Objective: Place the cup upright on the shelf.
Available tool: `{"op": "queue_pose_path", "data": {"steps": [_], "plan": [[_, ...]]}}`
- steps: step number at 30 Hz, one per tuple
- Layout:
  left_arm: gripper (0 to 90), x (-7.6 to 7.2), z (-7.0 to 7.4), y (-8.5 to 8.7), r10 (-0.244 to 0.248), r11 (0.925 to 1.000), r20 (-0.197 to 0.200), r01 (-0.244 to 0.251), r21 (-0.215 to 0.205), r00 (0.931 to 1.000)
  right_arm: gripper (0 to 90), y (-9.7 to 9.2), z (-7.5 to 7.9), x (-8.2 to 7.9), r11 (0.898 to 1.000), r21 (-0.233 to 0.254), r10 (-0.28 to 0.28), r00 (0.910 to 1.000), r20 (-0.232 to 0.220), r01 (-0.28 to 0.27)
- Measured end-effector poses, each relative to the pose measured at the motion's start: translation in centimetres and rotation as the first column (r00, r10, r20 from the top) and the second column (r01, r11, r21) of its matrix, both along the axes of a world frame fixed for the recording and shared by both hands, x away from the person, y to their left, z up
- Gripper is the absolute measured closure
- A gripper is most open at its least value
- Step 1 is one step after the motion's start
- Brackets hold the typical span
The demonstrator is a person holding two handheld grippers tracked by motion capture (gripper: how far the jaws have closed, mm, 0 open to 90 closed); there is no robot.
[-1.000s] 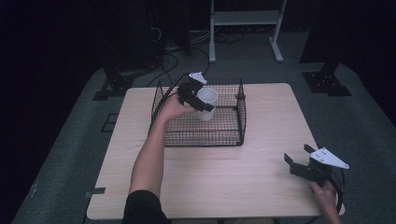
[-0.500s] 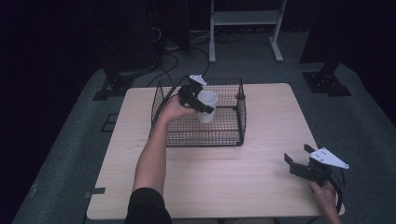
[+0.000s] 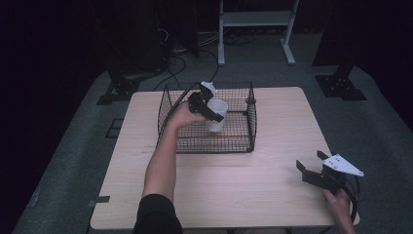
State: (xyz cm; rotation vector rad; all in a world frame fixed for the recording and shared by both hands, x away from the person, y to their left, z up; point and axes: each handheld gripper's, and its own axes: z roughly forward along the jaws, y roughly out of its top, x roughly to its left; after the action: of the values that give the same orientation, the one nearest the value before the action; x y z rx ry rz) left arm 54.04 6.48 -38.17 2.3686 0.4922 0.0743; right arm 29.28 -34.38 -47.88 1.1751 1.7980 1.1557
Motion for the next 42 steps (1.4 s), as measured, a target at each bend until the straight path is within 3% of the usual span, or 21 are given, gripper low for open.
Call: {"op": "queue_pose_path", "data": {"steps": [14,21,35,42], "plan": [[20.1,0.5,-1.9,-0.5,0.011,0.9988,-0.055,-0.008,0.049,0.9984,13.0,0.0,0.0,0.0,1.0,0.0,0.0,1.0,0.001,0.0],[20.0,0.2,-2.2,-0.1,0.018,0.9995,-0.043,-0.017,0.028,0.9989,13.1,0.0,0.0,0.0,1.0,0.002,0.0,1.0,0.002,0.0],[19.9,-0.5,-1.9,0.2,-0.008,0.9943,-0.02,0.01,0.106,0.9998,13.0,0.0,0.0,0.0,1.0,0.002,-0.003,1.0,0.002,0.003],[19.8,-0.6,-1.8,0.3,-0.014,0.9927,-0.016,0.016,0.119,0.9998,13.0,-0.1,0.0,0.0,1.0,0.008,-0.005,1.0,0.001,0.005]]}}
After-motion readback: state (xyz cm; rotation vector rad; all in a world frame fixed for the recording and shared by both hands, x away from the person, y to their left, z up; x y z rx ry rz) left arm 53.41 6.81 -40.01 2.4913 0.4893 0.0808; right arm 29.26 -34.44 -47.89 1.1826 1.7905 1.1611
